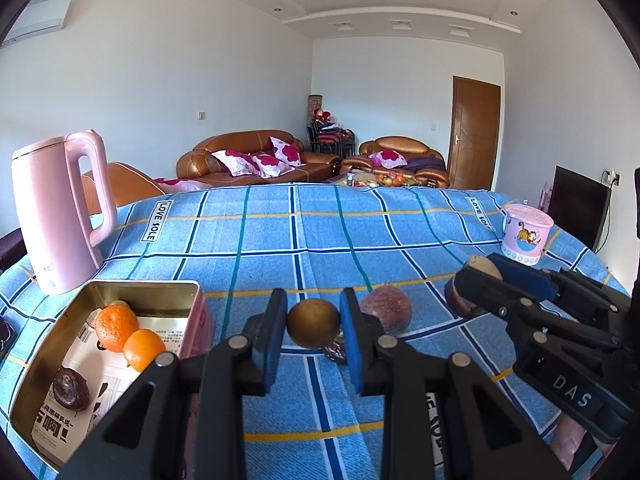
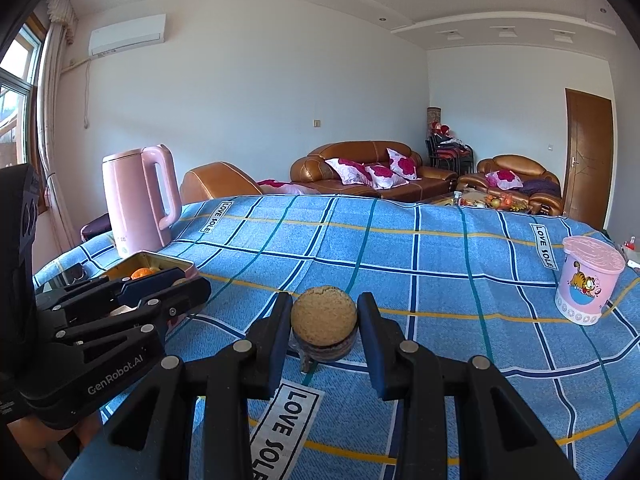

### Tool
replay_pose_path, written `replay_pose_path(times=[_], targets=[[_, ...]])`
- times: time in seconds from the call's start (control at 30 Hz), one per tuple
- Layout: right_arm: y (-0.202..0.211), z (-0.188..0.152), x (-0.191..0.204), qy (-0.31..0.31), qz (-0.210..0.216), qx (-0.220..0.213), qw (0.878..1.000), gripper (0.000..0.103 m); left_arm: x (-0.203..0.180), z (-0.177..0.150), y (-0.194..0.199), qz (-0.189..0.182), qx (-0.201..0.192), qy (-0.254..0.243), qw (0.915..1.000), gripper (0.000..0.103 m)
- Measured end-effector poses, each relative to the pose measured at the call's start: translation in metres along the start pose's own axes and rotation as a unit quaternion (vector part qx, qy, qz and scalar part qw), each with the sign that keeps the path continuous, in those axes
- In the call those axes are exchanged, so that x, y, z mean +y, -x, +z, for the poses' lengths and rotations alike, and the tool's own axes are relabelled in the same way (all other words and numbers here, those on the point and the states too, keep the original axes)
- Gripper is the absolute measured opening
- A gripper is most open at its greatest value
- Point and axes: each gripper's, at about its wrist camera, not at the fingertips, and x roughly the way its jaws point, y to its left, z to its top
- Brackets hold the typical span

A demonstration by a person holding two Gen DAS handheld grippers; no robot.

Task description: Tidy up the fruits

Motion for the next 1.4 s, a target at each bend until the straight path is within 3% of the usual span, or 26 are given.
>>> replay_pose_path(times=[0.7, 1.4], targets=[[0.021, -0.002, 0.005, 0.015, -0.007, -0.051, 0.999, 0.036, -0.008, -0.001, 0.02, 0.007, -0.051, -0.019, 0.9985, 0.028], [0.018, -0.004, 0.033, 0.024, 0.024, -0.031, 0.999, 0.036, 0.017, -0.008, 0.038, 0.014, -0.056, 0.003, 0.9983, 0.028]])
